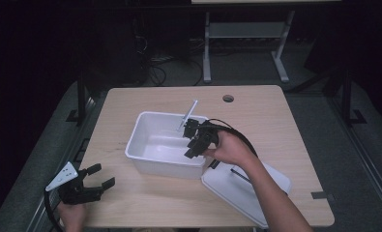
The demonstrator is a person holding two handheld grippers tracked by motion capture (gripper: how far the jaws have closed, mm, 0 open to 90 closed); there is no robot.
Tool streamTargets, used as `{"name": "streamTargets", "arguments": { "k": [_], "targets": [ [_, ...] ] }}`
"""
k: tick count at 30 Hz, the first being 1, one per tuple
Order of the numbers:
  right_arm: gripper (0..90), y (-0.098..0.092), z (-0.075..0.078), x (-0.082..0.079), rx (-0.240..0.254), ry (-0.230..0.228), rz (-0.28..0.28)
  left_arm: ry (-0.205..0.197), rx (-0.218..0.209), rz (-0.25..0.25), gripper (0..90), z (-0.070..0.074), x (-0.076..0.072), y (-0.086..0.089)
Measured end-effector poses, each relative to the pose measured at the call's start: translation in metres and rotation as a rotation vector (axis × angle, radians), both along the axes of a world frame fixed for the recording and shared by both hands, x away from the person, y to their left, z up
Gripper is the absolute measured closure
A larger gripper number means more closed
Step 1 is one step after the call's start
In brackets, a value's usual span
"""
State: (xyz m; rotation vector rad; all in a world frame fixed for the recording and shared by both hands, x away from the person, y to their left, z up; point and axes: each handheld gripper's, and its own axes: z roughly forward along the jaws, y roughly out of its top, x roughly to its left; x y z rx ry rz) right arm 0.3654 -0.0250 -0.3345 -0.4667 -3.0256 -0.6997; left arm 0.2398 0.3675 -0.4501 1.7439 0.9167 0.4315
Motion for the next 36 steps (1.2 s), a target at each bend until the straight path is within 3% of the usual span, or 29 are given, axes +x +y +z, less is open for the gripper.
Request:
{"name": "streamTargets", "arguments": {
  "k": [8, 22, 36],
  "targets": [
    [60.5, -0.024, 0.019, -0.005, 0.055, -0.032, -0.031, 0.000, 0.005, -0.001, 13.1, 0.000, 0.000, -0.001],
    [57.8, -0.067, 0.037, -0.020, 0.077, -0.074, -0.090, 0.001, 0.010, -0.002, 13.1, 0.000, 0.000, -0.002],
    [54.6, -0.111, 0.023, -0.037, 0.074, -0.071, -0.163, 0.004, 0.019, 0.000, 13.1, 0.000, 0.000, -0.002]
  ]
}}
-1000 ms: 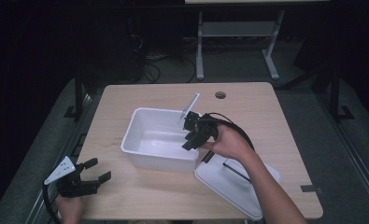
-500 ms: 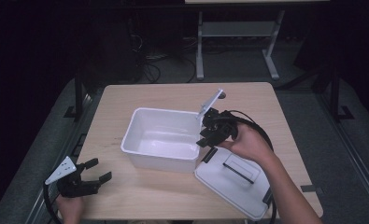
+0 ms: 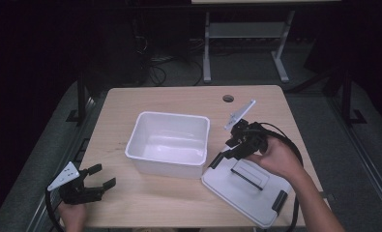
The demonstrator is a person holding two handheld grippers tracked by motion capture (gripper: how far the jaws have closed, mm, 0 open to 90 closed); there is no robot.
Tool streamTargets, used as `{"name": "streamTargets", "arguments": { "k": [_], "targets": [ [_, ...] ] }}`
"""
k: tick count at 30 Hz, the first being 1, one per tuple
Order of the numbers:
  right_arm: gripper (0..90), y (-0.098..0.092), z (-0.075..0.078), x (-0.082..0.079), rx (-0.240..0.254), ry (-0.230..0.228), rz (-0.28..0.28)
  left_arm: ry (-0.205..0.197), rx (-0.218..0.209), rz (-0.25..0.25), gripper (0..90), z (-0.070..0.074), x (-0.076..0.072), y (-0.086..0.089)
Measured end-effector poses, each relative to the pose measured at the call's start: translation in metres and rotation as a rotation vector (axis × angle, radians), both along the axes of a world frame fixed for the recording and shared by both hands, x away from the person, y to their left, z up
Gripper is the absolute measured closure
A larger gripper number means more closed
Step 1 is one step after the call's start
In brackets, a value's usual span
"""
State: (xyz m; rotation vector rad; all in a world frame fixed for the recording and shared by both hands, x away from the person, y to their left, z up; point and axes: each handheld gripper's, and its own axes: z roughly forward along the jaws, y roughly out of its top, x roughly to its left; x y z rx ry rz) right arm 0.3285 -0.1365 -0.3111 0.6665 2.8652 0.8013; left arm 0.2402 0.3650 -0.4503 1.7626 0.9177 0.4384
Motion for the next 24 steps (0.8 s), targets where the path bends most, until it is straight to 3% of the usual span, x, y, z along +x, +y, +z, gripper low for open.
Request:
{"name": "streamTargets", "arguments": {
  "k": [24],
  "targets": [
    [53.5, -0.041, -0.050, -0.025, 0.004, 0.041, -0.073, 0.000, 0.002, 0.003, 13.1, 0.000, -0.001, -0.002]
  ]
}}
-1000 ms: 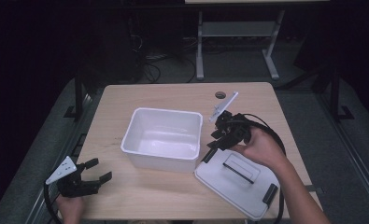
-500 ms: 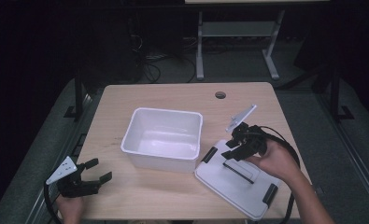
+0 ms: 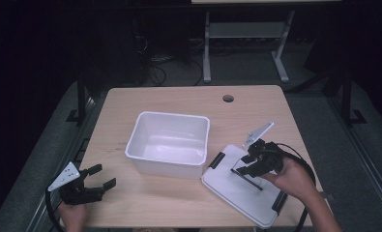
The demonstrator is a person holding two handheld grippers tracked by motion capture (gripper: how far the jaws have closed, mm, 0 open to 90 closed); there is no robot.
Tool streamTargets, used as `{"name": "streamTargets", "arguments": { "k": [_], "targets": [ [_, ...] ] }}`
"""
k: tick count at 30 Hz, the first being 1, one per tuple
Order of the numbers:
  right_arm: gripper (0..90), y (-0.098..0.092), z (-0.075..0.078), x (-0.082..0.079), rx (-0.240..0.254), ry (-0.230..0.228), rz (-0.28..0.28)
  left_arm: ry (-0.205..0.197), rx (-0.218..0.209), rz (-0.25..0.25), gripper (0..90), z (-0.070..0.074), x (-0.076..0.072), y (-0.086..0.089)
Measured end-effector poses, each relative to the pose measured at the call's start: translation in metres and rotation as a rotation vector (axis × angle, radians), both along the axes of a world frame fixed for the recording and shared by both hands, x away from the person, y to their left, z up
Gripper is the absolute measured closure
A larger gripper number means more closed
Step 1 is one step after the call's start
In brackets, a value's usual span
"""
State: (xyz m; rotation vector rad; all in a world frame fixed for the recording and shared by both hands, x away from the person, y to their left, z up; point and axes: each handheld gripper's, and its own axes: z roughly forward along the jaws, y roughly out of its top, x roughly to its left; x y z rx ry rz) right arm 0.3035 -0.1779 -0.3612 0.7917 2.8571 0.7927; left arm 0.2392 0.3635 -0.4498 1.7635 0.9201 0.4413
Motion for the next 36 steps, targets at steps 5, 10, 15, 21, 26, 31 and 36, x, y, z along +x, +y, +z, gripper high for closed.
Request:
{"name": "streamTargets", "arguments": {
  "k": [5, 10, 15, 21, 26, 31, 36],
  "targets": [
    [54.5, -0.002, -0.013, -0.004, -0.005, 0.010, 0.001, -0.002, -0.004, 0.001, 13.1, 0.000, 0.000, -0.001],
    [56.2, -0.001, -0.026, -0.008, -0.018, 0.026, 0.010, -0.001, 0.000, -0.001, 13.1, 0.000, 0.000, -0.001],
    [59.6, -0.001, -0.035, -0.009, -0.030, 0.033, 0.011, 0.000, 0.001, 0.000, 13.1, 0.000, 0.000, -0.001],
    [65.8, -0.002, -0.039, -0.010, -0.050, 0.026, 0.017, 0.001, 0.000, 0.000, 13.1, 0.000, 0.000, -0.001],
    [73.1, -0.005, -0.040, -0.010, -0.055, 0.028, 0.015, -0.001, 0.001, -0.001, 13.1, 0.000, 0.000, -0.001],
    [76.6, -0.008, -0.038, -0.009, -0.063, 0.020, 0.008, 0.000, 0.001, -0.001, 13.1, 0.000, 0.000, -0.001],
    [79.3, -0.012, -0.037, -0.007, -0.067, 0.018, -0.007, -0.001, 0.004, -0.002, 13.0, 0.000, 0.000, -0.001]
  ]
}}
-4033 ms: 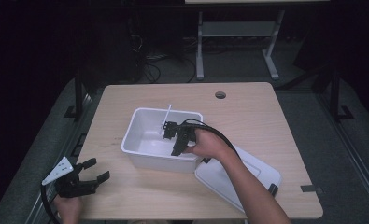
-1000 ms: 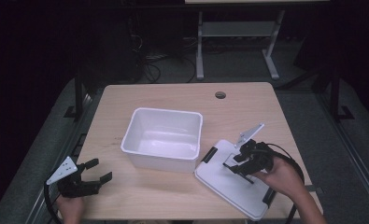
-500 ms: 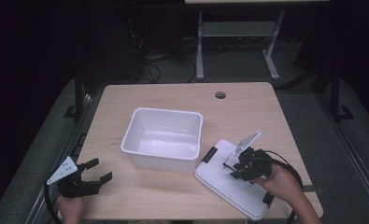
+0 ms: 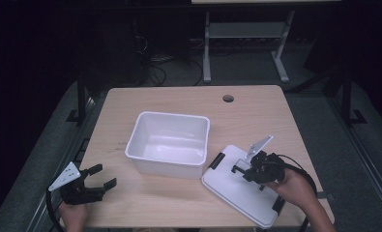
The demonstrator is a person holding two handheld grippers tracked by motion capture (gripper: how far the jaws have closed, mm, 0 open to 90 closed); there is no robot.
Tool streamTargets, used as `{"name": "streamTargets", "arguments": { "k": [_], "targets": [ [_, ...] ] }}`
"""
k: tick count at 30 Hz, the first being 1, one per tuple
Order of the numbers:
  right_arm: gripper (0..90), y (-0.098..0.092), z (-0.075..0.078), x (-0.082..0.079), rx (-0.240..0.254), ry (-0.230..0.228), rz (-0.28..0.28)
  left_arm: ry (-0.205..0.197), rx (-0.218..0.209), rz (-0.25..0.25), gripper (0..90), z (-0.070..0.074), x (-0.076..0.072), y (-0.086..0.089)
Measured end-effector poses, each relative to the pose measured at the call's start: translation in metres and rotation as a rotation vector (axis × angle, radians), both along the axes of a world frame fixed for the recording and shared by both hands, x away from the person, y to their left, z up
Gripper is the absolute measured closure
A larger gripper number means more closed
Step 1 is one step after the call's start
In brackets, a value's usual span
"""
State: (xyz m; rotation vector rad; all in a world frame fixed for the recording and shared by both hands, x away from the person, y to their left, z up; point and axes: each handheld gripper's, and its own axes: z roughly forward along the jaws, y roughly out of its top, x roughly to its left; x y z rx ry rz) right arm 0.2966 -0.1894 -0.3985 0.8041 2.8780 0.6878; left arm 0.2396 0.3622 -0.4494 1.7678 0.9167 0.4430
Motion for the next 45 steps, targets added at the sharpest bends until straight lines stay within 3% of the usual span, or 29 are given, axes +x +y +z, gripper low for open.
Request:
{"name": "streamTargets", "arguments": {
  "k": [11, 21, 45],
  "targets": [
    [83.6, -0.013, -0.001, 0.006, 0.026, 0.024, -0.024, 0.001, 0.003, -0.004, 13.1, 0.000, 0.001, -0.001],
    [84.4, -0.023, 0.001, 0.006, 0.038, 0.021, -0.011, 0.004, 0.001, -0.003, 13.0, -0.001, 0.001, -0.002],
    [84.5, -0.042, 0.046, -0.002, 0.053, -0.047, -0.002, 0.005, 0.004, -0.002, 13.1, -0.001, 0.001, -0.003]
  ]
}}
